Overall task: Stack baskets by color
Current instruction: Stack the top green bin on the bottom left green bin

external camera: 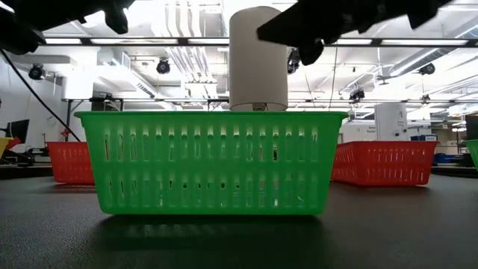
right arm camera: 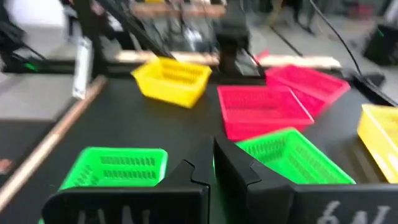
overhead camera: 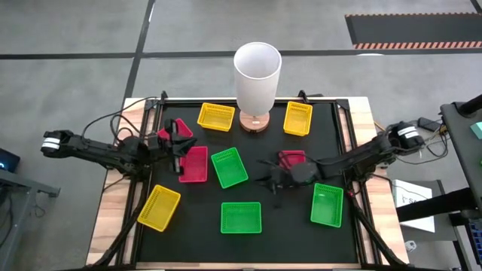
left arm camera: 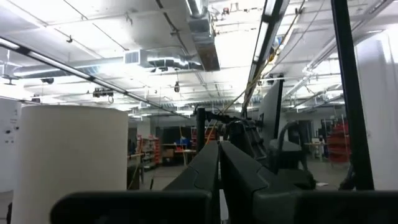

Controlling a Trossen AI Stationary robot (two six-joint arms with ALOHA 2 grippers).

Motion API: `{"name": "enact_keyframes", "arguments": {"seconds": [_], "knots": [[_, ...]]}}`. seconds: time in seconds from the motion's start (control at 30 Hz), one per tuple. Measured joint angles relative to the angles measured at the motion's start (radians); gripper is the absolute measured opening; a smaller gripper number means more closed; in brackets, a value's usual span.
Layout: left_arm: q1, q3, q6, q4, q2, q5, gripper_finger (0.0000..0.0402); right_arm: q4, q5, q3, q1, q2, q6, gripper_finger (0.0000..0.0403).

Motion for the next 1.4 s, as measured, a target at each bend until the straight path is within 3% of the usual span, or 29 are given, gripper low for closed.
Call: {"name": "enact_keyframes", "arguments": {"seconds": [0.23, 0.7, 0.97, 1.17, 1.4], "knots": [[0.0, -0.004, 0.0, 0.0, -0.011, 0.0, 0.0, -0.319, 0.131, 0.211, 0.029, 0.131, 0.119, 0.0008], [0.0, -0.005, 0.0, -0.001, -0.051, 0.001, 0.0, -0.867, 0.161, 0.696, 0.03, 0.42, 0.235, 0.0009], [0.0, -0.006, 0.0, -0.003, -0.085, 0.001, 0.0, -0.885, 0.159, 0.809, 0.023, 0.481, 0.264, 0.0021], [0.0, -0.006, 0.049, -0.007, -0.111, 0.002, 0.0, -0.865, 0.209, 0.82, -0.001, 0.487, 0.347, 0.0082], [0.0, -0.007, 0.095, -0.008, -0.124, 0.002, 0.0, -0.704, 0.207, 0.82, -0.041, 0.564, 0.341, 0.0162]]}}
